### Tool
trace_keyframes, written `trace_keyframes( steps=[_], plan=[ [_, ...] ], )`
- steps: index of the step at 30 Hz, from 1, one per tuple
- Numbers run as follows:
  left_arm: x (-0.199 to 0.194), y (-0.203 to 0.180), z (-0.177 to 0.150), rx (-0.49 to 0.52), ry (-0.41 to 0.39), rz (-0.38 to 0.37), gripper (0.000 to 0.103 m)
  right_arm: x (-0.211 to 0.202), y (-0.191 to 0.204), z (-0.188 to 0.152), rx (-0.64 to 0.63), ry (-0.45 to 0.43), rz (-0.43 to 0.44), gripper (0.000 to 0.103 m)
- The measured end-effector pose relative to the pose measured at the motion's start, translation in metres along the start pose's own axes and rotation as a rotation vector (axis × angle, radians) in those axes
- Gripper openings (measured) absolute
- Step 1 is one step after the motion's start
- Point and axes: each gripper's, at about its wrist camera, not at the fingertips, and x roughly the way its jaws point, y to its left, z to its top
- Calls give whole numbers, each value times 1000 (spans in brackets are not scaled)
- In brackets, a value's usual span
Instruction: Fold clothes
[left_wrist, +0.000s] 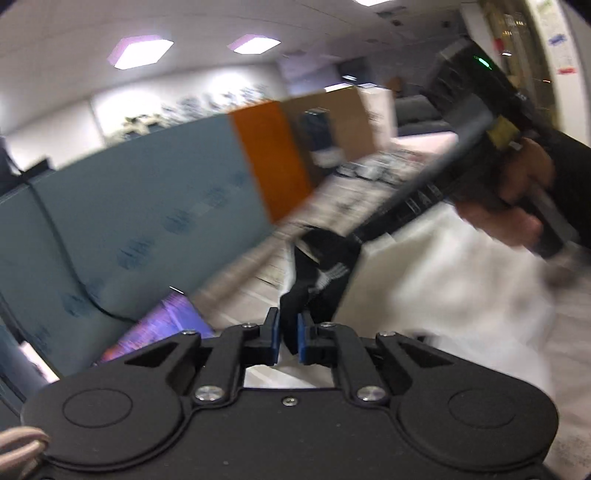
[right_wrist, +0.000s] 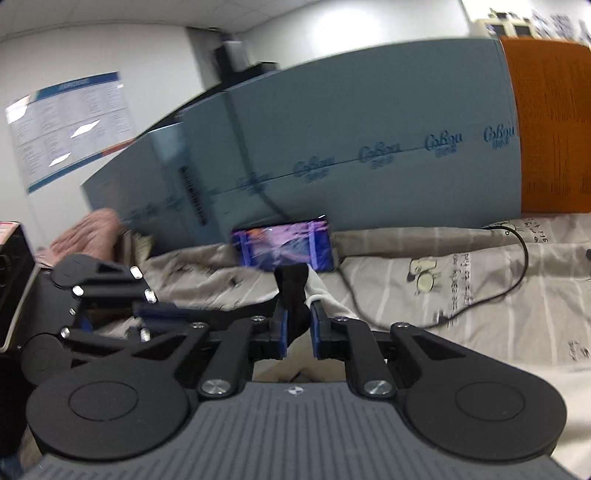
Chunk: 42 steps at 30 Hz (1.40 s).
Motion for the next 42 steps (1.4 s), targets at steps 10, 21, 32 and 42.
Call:
trace_keyframes(
  steps=[10, 21, 32, 42],
  plan=[
    [95, 33, -10, -30, 57, 160, 15, 76, -46, 16, 143, 84, -50, 11],
    [48, 65, -21, -165, 14, 162, 27, 59, -36, 11, 94, -27, -144, 49],
    [57, 52, -64, -181, 274, 239, 60, 67, -19, -1, 1, 132, 15, 57],
    [-50, 33, -53, -465, 92, -10, 76, -5, -12, -38, -74, 150, 153, 63]
  ],
)
